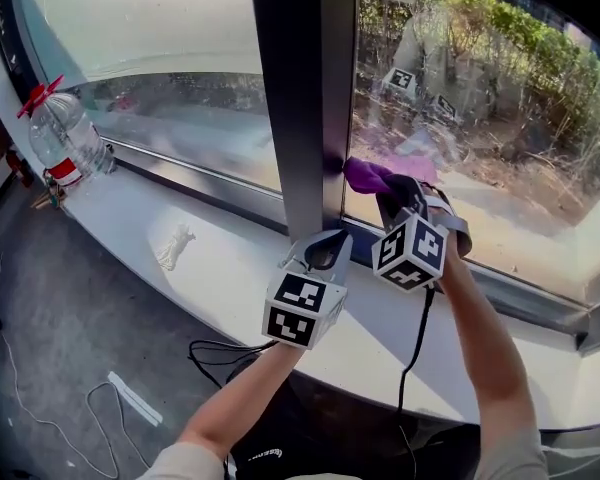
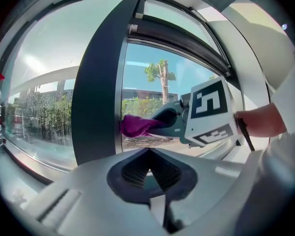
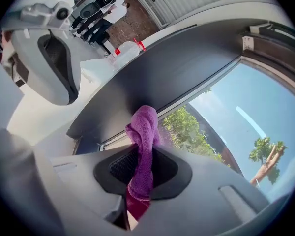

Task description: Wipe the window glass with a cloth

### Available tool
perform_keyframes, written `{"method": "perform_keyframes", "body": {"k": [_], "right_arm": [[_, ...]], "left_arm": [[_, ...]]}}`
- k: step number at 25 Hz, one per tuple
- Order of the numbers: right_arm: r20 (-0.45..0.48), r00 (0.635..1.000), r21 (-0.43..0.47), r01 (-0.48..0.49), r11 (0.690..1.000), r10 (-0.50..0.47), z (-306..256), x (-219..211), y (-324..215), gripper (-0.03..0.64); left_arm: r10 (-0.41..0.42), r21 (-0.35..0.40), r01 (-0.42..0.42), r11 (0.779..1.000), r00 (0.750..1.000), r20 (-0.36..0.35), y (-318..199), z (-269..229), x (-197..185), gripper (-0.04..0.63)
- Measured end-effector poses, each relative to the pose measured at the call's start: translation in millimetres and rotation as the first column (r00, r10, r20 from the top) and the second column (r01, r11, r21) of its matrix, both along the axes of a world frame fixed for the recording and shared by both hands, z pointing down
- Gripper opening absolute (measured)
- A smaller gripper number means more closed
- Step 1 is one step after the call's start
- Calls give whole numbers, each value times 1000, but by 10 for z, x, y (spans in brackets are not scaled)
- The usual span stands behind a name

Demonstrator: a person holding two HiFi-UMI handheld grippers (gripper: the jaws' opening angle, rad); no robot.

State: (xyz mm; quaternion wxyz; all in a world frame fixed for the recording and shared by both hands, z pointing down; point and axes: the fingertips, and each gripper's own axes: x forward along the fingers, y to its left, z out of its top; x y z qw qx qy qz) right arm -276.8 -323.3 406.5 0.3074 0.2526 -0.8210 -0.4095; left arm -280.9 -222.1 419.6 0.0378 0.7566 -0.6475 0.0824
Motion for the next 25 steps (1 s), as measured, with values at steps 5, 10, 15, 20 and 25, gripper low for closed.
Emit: {"method": "perform_keyframes", "body": {"k": [5, 10, 15, 20, 25], "right_arm": [[-43, 998, -83, -39, 996, 36, 702, -40, -47, 85], [-113, 992, -155, -81, 985, 64, 1193, -31, -71, 86], [-204, 977, -280, -116, 953, 59, 1604, 55, -90, 85], [-89, 996, -269, -30, 963, 6, 1202, 137, 75, 86], [40, 997, -63, 69, 996, -67, -3, 337, 328, 86]], "left_arm": [[12, -43, -12, 999, 1000, 6, 75, 183, 16, 0], [20, -52, -19, 998, 1000, 12, 120, 227, 16, 0], [31, -49, -30, 998, 999, 14, 117, 212, 43, 0], [36, -41, -36, 998, 999, 0, 95, 195, 57, 0], [67, 36, -67, 997, 998, -5, -29, -124, 177, 0]]}}
